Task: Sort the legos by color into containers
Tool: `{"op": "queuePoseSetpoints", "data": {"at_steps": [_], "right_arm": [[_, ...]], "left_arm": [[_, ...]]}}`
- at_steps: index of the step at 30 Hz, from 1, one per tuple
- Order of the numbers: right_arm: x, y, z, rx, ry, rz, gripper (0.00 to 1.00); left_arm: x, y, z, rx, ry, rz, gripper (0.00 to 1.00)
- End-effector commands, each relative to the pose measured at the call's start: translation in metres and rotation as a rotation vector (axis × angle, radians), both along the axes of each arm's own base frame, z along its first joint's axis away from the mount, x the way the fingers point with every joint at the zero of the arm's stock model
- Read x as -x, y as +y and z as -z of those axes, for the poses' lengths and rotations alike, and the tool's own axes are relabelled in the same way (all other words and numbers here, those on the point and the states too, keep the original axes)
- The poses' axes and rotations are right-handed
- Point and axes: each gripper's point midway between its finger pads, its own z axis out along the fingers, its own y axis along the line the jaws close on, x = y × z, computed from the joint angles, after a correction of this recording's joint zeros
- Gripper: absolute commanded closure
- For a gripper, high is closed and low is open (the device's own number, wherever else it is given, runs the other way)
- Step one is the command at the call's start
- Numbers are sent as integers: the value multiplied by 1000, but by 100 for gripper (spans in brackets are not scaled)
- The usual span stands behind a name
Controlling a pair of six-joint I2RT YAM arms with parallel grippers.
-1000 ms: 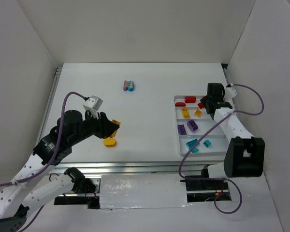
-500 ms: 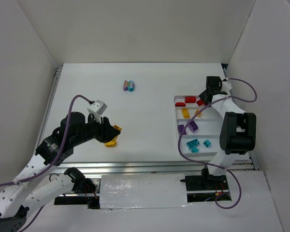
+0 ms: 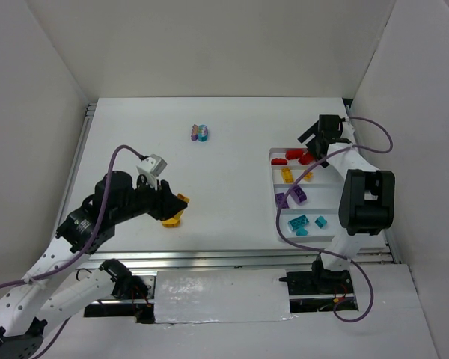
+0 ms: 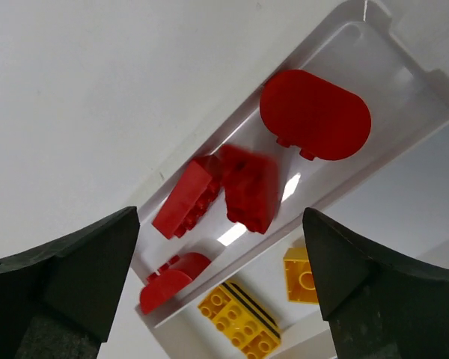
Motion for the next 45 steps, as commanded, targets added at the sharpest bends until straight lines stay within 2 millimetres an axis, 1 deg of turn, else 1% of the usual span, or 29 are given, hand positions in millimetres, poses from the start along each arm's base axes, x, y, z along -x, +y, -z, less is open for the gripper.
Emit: {"op": "queuePoseSetpoints", "data": {"at_steps": [1,5,7,8,10,11,14,16,17,19,20,21,22,24,25,26,27,28,29,30,31,32,33,34,35,36,37,38,45], "right_arm": [[-8,-8,-26,17,-38,28,0],[-2,-7,-52,14,-65,33,0],[4,5,-78,-9,-125,-16,0],[10,19,-80,-17,-131,-65,0],[21,53,-110,-59,-211,-229,0],[36,83,-122,-82,-245,-338,0],[75,123,-141,-58,-282,-468,0],[100,122,-132,-60,-273,-461,0],[118,122,-154,-72,-347,-468,0],[142,121,-147,-104,-350,-455,0],[159,119,-166,-105,-417,-448,0],[171,116,-162,-115,-402,-431,1],[185,110,-174,-109,-439,-409,0],[202,102,-174,-107,-426,-374,0],[208,99,-182,-102,-446,-366,0],[220,96,-189,-100,-470,-360,0],[225,94,-195,-95,-488,-354,0],[233,92,-207,-88,-531,-355,0],[235,88,-210,-75,-540,-342,0],[239,87,-214,-68,-540,-340,0],[241,87,-216,-62,-536,-347,0],[244,88,-214,-66,-521,-359,0],[245,90,-216,-70,-523,-371,0],[246,92,-216,-74,-524,-385,0],[247,94,-216,-79,-529,-393,0],[247,96,-215,-90,-534,-403,0],[247,96,-214,-93,-534,-401,0],[249,101,-216,-106,-547,-429,0],[254,110,-203,-122,-521,-487,0]], "left_arm": [[-3,-5,-10,21,-54,33,97],[-3,-7,-11,30,-51,44,95],[-4,-11,-14,50,-50,59,95],[-4,-12,-16,63,-52,65,95],[-3,-22,-24,114,-53,107,96],[-3,-26,-24,138,-38,118,96],[-9,-42,-22,205,-8,147,96],[-15,-53,-26,246,-14,168,96],[-19,-58,-22,258,13,163,96],[-33,-73,-6,239,55,154,97],[-42,-81,-13,251,27,155,97],[-50,-99,2,220,54,169,97],[-65,-109,-10,205,-4,155,96],[-90,-138,19,114,15,165,96],[-107,-153,-2,117,-44,178,97],[-125,-171,31,49,-34,212,97],[-137,-182,41,29,-34,222,96],[-157,-198,19,38,-106,240,96],[-171,-214,58,-9,-48,259,97],[-181,-224,70,-27,-33,266,97],[-199,-241,43,4,-86,269,97],[-210,-254,79,-29,-33,276,98],[-216,-262,87,-37,-17,282,97],[-226,-275,71,-8,-44,282,97],[-233,-284,98,-24,-10,286,94],[-234,-292,103,-20,-9,297,92],[-240,-302,92,6,-42,305,90],[-242,-307,110,-6,-25,316,87],[-255,-340,113,74,-107,293,81]]}}
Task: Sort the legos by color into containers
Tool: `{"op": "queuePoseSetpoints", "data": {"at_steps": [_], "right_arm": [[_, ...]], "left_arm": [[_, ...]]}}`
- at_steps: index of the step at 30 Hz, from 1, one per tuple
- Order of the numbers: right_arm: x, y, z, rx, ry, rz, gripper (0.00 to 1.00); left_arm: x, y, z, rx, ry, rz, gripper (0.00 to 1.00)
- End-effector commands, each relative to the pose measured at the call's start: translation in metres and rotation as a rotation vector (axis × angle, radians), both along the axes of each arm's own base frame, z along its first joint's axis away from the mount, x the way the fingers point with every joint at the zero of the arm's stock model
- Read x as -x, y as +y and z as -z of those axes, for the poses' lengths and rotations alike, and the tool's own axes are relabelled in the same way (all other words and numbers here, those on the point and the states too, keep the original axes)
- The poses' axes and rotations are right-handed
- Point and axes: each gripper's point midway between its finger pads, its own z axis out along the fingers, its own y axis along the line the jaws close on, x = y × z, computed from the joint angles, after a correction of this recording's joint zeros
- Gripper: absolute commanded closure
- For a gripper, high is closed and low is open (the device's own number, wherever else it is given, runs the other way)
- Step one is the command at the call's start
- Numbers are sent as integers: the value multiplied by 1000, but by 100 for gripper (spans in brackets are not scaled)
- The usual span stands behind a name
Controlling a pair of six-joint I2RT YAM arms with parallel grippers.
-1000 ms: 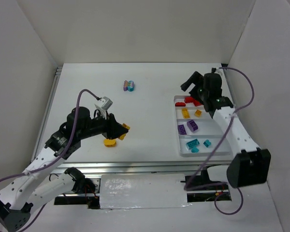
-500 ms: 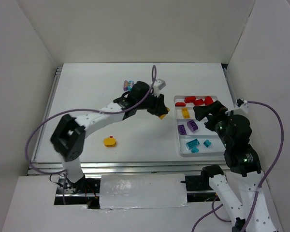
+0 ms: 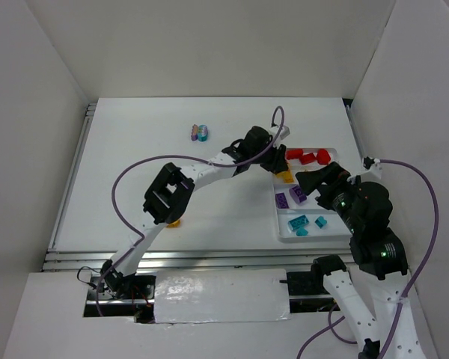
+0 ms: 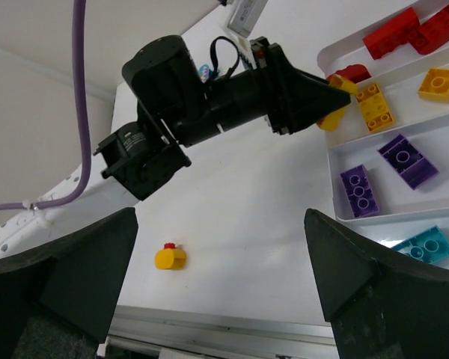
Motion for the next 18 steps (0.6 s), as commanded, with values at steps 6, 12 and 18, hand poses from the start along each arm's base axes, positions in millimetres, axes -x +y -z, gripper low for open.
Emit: {"op": "queuePoseSetpoints", "data": {"at_steps": [6,12,18], "right_arm": [[11,2,1,31,-17,-39,0],[12,3,2,36,-19,-52,0],[11,6,3,34,-22,-64,0]], "left_arm": [[-11,-30,-37,155,-94,-1,71],[-16,-21,-20,119,-83,-49,30],[-12,-17,-27,130,-86,-56,0]]}}
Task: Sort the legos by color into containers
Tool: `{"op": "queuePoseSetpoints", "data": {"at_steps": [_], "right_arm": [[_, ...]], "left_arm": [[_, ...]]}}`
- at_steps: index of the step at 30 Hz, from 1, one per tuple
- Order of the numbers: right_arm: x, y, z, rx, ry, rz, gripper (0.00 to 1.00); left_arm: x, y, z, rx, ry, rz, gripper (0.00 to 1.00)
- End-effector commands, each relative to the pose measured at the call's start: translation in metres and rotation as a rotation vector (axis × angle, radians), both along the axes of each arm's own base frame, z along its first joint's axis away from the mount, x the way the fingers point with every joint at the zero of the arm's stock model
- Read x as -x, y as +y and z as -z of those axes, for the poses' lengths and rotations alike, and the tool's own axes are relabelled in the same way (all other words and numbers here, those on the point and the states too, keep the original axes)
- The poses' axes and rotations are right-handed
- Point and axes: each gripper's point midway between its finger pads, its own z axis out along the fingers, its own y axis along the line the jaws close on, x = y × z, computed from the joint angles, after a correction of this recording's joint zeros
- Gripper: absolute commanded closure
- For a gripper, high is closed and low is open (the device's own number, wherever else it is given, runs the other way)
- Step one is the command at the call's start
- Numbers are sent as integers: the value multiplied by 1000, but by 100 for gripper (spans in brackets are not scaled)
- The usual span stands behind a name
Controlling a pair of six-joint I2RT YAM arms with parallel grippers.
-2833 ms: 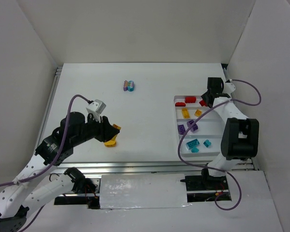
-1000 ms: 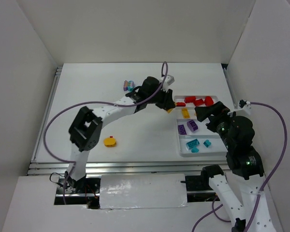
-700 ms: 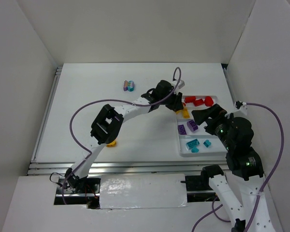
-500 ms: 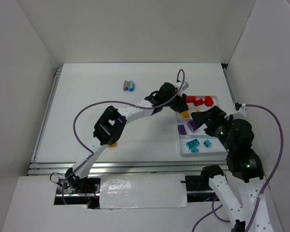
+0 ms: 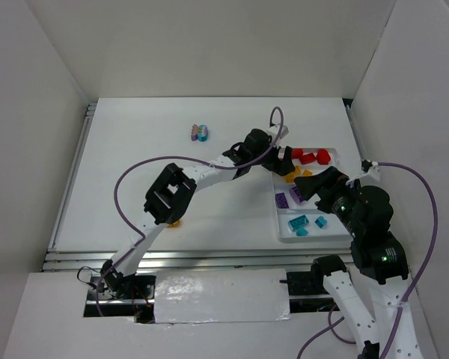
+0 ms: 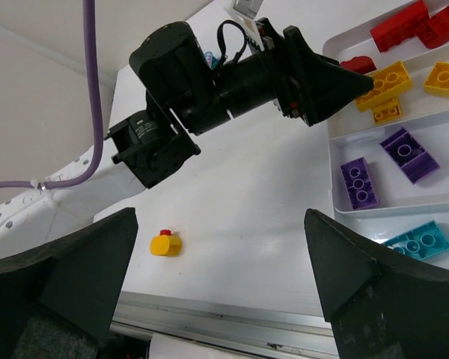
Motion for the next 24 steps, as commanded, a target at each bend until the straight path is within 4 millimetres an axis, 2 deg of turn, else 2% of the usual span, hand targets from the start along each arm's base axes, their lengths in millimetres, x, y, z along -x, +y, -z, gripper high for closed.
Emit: {"op": "queuePoseSetpoints", "data": {"at_steps": [1,2,4,5,6,8,9,10,11,12,13,14,15,16,17,18,19,20,21,22,23,24], "right_arm": [[0,1,-1,13,-19,-14,0],[-2,0,0,16,-15,-10,0],[-4,-2,2,21,-4,5,0],[-5,-2,1,22,-8,6,0],[-6,-6,1,24,-9,26,0],[-8,-8,0,26,-15,41,0],[-10,-7,1,25,-12,40,0],[-13,-6,6,24,-7,36,0],[-16,-3,12,23,8,22,0],[-19,0,17,22,24,4,0],[-21,4,25,18,44,-12,0],[-27,4,33,18,70,-3,0],[-30,2,38,18,81,11,0],[-35,-1,44,15,89,38,0],[-38,0,49,14,105,39,0],[-41,1,52,11,107,39,0],[-45,3,55,10,111,31,0],[-50,9,64,9,143,2,1],[-52,17,67,13,153,-33,0],[-58,21,78,28,202,-40,1],[-60,25,82,40,217,-47,0],[-59,38,82,53,219,-83,0]], "left_arm": [[-1,-2,-37,71,-56,2,0],[1,-1,-46,88,-63,3,0],[10,9,-83,144,-100,-8,0],[11,20,-76,127,-89,-50,1],[14,28,-104,149,-117,-74,1],[12,44,-107,112,-101,-134,1],[10,57,-124,105,-112,-191,1],[12,69,-120,60,-87,-231,0],[18,82,-106,19,-61,-263,0],[19,104,-131,29,-90,-349,1],[23,119,-134,21,-85,-396,1],[36,141,-131,-4,-52,-442,1],[41,155,-128,-25,-29,-490,0],[41,178,-124,-69,-16,-586,0],[55,201,-99,-154,64,-644,1],[64,220,-110,-151,71,-701,1],[68,243,-109,-179,71,-789,1],[85,266,-85,-243,130,-847,0],[96,284,-96,-217,139,-896,1],[107,305,-81,-231,181,-975,0],[122,324,-82,-248,205,-1008,0],[131,337,-76,-264,228,-1046,1]]}}
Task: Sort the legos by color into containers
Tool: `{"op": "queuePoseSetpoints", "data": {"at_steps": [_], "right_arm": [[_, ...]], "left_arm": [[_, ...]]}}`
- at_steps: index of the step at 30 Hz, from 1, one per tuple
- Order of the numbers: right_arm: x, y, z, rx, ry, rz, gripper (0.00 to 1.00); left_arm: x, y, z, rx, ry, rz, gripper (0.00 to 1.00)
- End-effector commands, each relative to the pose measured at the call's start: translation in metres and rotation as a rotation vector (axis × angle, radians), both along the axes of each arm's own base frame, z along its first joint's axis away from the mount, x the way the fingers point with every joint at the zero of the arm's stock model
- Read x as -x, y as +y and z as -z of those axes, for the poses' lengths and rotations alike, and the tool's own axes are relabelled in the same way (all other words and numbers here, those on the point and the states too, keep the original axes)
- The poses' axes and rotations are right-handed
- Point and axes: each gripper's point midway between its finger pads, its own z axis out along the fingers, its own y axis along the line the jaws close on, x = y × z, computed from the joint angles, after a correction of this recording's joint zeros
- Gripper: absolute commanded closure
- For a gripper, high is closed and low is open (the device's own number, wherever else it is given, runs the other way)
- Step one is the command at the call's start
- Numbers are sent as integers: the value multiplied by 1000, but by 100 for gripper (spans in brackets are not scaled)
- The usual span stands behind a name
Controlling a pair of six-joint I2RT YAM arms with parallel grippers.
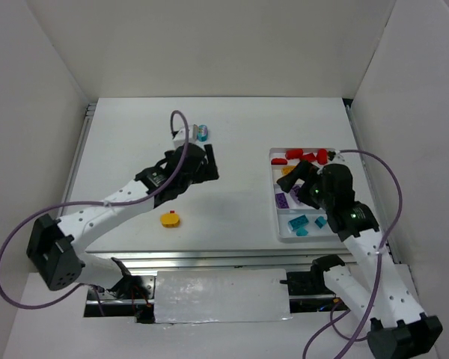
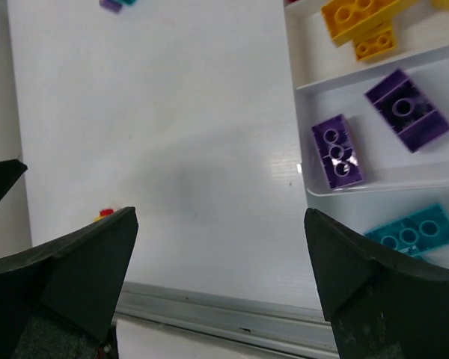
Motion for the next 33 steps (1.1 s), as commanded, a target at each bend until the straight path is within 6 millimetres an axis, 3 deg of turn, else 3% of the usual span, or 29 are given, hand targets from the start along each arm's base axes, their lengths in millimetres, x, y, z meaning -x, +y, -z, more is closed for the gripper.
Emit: {"op": "queuePoseSetpoints", "data": {"at_steps": [1,3,5,6,9,14,17,24,33], "right_arm": [[-17,21,-6,26,-36,-37,1],[-17,34,-6,33,-37,-58,0],[-18,43,-8,17,-45,-78,1],[-17,50,-6,12,-41,-102,1],[-15,60,-5,-3,-38,-134,0],[-8,67,1,14,-25,-165,1],[-5,68,3,9,-26,-174,1],[-6,72,6,4,-19,-189,0],[-6,74,7,5,-22,-194,0]], "left_arm": [[39,82,39,-80,137,-304,1],[61,111,65,-110,206,-394,1],[72,129,75,-79,224,-456,1],[81,138,98,-94,261,-470,1],[81,138,123,-47,285,-408,1],[87,144,143,-73,309,-401,1],[91,147,152,-83,318,-384,0],[88,129,163,-53,312,-260,0],[99,125,192,-78,388,-216,3]]}}
